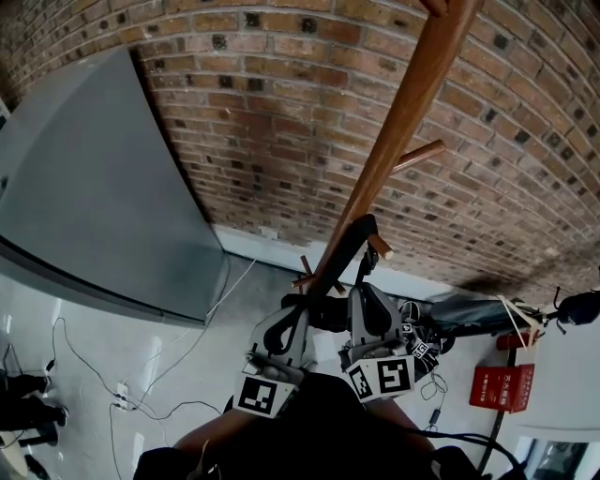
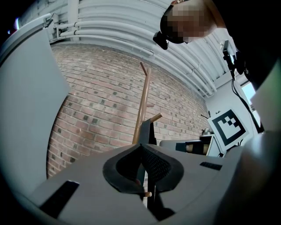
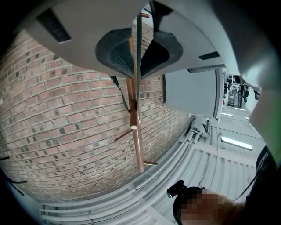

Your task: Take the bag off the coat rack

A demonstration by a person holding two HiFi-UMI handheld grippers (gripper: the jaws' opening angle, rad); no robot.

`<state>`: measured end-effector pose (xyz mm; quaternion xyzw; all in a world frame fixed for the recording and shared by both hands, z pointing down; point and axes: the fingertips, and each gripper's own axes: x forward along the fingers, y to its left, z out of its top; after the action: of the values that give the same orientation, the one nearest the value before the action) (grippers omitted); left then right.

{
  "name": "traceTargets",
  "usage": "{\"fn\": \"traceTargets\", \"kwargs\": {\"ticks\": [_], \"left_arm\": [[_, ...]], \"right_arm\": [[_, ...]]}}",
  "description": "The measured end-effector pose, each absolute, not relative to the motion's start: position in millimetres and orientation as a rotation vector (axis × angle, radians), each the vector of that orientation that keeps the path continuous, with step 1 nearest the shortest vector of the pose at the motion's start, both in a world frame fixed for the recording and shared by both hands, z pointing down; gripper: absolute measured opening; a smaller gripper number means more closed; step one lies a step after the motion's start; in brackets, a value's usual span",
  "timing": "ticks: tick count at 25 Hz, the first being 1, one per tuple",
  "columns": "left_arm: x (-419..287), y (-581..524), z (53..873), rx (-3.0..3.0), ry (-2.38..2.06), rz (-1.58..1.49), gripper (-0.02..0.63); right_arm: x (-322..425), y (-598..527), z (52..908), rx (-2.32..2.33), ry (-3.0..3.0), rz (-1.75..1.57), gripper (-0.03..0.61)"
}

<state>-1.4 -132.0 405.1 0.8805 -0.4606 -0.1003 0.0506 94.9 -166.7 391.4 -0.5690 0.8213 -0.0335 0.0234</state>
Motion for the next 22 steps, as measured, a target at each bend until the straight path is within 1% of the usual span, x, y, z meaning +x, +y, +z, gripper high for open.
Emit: {"fn": "traceTargets", "kwargs": {"ticks": [3, 6, 22], "left_arm": [[-1.5, -135.2, 404.6, 2.680, -1.400, -0.305, 0.017], [-0.6, -138.2, 404.6, 2.682, -1.396, -0.301, 0.017], [-5.6, -156.8, 403.4, 2.678, -1.422, -0.278, 0.017]], "right_arm": [[91.7, -173.5, 391.8, -1.748, 2.556, -0.119, 0.065], [90.3, -179.5, 391.4, -1.745, 2.560, -0.125, 0.078], [74.8, -212.7, 386.6, -1.712, 2.606, -0.129, 0.091]]}}
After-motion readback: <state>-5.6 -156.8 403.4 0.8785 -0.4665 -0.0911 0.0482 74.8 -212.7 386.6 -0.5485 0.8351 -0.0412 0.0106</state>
